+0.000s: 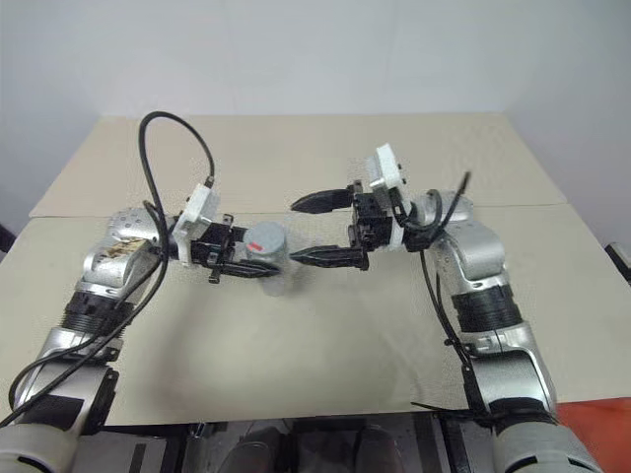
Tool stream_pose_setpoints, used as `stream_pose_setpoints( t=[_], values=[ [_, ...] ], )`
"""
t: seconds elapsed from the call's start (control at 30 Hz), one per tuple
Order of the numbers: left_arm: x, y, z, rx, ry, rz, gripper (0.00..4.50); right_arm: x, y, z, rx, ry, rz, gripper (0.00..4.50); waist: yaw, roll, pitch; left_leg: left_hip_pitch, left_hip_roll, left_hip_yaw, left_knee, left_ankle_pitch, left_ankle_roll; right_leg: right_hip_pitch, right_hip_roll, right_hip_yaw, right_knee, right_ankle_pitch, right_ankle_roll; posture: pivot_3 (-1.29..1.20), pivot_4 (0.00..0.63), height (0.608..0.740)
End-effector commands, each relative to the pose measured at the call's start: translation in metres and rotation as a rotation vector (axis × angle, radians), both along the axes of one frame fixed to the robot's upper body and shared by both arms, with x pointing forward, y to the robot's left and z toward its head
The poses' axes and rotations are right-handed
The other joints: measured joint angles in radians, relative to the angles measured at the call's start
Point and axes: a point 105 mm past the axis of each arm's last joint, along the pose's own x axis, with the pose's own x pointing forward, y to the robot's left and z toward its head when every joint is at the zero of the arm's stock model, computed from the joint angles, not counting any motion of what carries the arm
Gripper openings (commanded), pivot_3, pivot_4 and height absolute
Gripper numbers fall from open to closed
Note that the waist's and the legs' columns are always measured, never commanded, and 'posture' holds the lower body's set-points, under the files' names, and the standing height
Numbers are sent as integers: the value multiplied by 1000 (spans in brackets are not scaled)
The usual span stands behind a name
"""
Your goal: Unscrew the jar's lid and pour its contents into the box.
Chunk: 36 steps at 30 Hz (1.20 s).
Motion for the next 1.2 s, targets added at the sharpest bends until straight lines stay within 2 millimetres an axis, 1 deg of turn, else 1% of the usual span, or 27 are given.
stream_pose_setpoints(
  t=[0.03,0.17,0.33,0.53,0.63,0.73,1.03,1.2],
  values=[
    [10,1,14,-57,-61,77,1977,-8,7,22,28,-80,-129,4454,0,0,0,0,0,0,0,0,0,0,0,0,0,0,0,0,150,740],
    [14,-8,14,-88,-61,94,1977,-6,27,16,7,-75,-250,4454,1,0,0,0,0,0,0,0,0,0,0,0,2,0,0,0,150,740],
    [14,-17,12,-96,-57,85,1977,-1,50,12,8,-63,-321,4454,0,0,0,0,0,1,0,0,0,-1,0,0,2,0,0,0,150,740],
    [14,-20,14,-107,-65,82,1977,8,60,3,-17,-68,-373,4454,1,0,0,0,-1,0,0,0,0,-1,0,0,2,0,0,0,150,740],
    [13,-18,15,-107,-69,82,1977,18,59,-1,-28,-59,-418,4454,0,0,0,0,-1,0,0,0,0,-1,0,0,2,0,0,0,150,740],
    [11,-16,15,-102,-70,83,1977,23,54,-2,-32,-51,-441,4454,-1,0,0,0,-1,0,0,0,0,-1,0,0,2,0,0,0,150,740],
    [6,-5,14,-68,-66,76,1977,28,31,-1,-40,-58,-467,4454,-1,0,0,0,-1,0,0,0,0,-1,0,0,2,0,0,0,150,740],
    [4,0,13,-50,-63,72,1977,28,15,5,-23,-65,-479,4454,-1,0,0,0,-1,0,0,0,0,-1,0,0,2,0,0,0,150,740]
  ],
)
